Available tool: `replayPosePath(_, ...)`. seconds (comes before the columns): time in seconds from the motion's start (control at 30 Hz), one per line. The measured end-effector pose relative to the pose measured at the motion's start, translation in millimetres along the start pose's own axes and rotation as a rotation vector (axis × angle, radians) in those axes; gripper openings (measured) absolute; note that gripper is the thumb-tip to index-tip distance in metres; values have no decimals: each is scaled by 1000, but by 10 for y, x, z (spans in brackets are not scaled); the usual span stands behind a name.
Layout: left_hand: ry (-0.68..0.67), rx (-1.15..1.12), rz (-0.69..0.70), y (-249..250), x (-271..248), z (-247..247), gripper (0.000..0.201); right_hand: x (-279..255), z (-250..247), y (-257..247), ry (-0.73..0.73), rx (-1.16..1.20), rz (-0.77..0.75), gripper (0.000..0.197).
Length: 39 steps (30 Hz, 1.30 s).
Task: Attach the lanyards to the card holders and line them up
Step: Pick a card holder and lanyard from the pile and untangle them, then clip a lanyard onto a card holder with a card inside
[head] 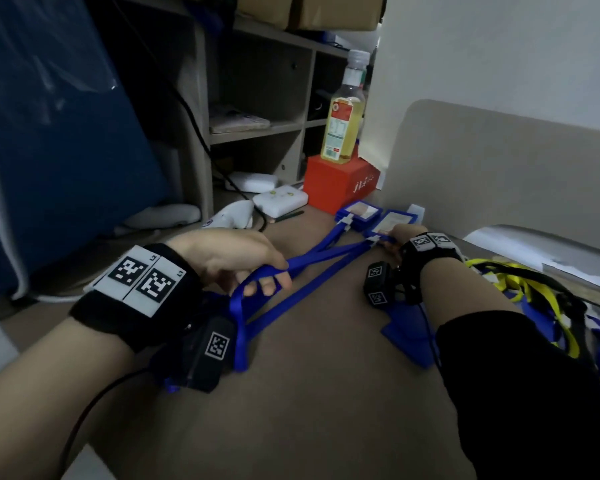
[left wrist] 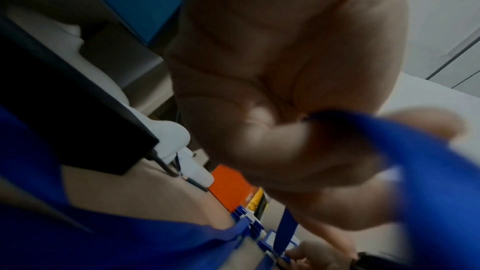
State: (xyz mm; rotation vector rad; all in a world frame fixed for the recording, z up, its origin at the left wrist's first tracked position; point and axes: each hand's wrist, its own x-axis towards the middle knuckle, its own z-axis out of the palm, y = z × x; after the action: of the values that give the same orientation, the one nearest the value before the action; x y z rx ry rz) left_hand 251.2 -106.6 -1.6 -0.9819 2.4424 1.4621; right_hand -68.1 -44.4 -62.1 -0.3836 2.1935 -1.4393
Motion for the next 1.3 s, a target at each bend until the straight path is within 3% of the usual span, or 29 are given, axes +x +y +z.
replayPosePath(0.03, 3, -3, -3, -51, -27, -29, 32, 47, 5, 16, 10, 15, -5, 18)
replayPosePath(0.1, -3, 2, -13, -127, -81, -72, 34, 118, -9, 52, 92, -197, -18, 23)
replayPosePath(0.17, -6, 27, -49, -181, -132, -90, 35, 370, -19, 98, 30, -416, -103, 20)
replayPosePath(0.33, -14, 77, -139, -259, -210, -66, 33, -78, 7, -21, 26, -627, -189, 19)
replayPosePath(0.37, -12, 88, -147, -276, -220, -65, 32, -159, 17, -46, 25, -641, -147, 21)
replayPosePath(0.53, 4, 160, -154, -332, -266, -56, 22, -196, -30, -73, 0, -1062, -225, 27)
replayPosePath(0.7, 35, 276, -169, -327, -292, -36, 32, -237, -56, -75, 3, -1179, -265, 10)
replayPosePath(0.87, 37, 475, -161, -319, -309, -54, 40, -252, -44, -87, -16, -1218, -274, 7)
replayPosePath(1.07, 100, 578, -198, -309, -407, -89, 25, -293, -42, -117, -53, -1436, -307, 21)
replayPosePath(1.2, 201, 840, -276, -274, -427, -52, 32, -332, -29, -134, -53, -1490, -323, 22)
replayPosePath(1.3, 193, 929, -349, -283, -435, -51, 42, -344, -12, -151, -55, -1518, -305, 25)
